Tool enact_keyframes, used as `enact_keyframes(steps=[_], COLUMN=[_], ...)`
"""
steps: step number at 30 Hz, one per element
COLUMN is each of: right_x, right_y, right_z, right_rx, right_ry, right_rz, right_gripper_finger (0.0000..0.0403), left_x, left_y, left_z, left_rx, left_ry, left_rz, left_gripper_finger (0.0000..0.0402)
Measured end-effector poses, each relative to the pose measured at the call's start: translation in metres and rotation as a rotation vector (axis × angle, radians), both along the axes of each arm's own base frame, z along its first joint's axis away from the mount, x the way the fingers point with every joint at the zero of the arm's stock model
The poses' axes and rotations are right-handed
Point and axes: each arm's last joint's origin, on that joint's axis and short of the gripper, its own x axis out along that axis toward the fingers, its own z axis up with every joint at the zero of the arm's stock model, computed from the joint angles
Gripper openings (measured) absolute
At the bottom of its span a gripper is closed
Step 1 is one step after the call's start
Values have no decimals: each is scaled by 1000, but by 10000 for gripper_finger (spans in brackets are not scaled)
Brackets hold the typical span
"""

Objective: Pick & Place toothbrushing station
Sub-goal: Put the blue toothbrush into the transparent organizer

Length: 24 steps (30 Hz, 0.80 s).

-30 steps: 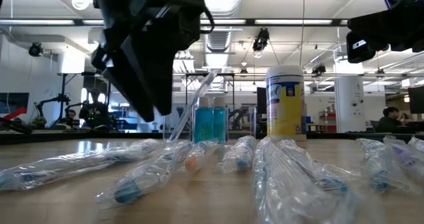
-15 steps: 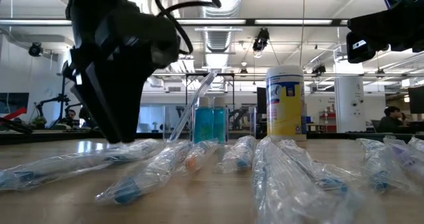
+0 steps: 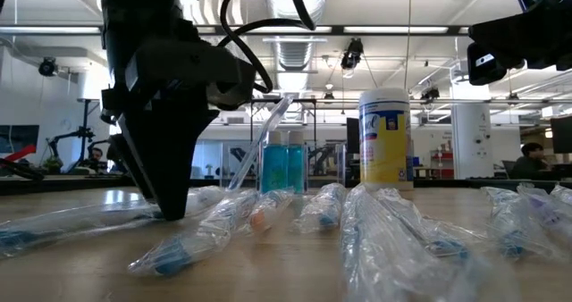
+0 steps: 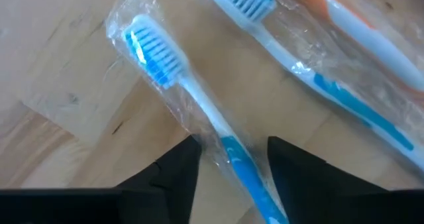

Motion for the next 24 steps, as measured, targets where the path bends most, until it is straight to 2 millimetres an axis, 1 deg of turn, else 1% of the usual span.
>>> enact_keyframes(steps=[3, 8, 9, 10, 12, 14, 17, 20, 22, 24], right_x=[0, 0, 0, 0, 0, 1, 1, 2, 2, 2], right_y=[0, 0, 0, 0, 0, 0, 0, 1, 1, 1], right_z=[0, 0, -1, -1, -2, -3, -4, -5, -6, -6], right_rx=[2, 1, 0, -1, 1, 6, 9, 5, 3, 8], right_ry=[1, 5, 8, 11, 19, 30, 41, 50, 56, 61], right_rz=[0, 0, 0, 0, 1, 1, 0, 0, 0, 0], right_gripper_finger=[8, 8, 8, 8, 8, 8, 8, 8, 8, 8], left_x=[-1, -5, -7, -9, -14, -19, -32, -47, -61, -77], left_y=[3, 6, 7, 8, 11, 13, 19, 22, 25, 31], left_z=[6, 22, 25, 29, 39, 54, 76, 106, 126, 143], left_rx=[6, 17, 21, 27, 35, 46, 101, 196, 273, 342], left_ry=[-7, -29, -30, -26, -28, -47, -80, -197, -302, -401], left_rz=[-23, -106, -118, -126, -151, -177, -216, -317, -376, -399], left_gripper_finger=[141, 38, 23, 16, 19, 23, 20, 12, 11, 12])
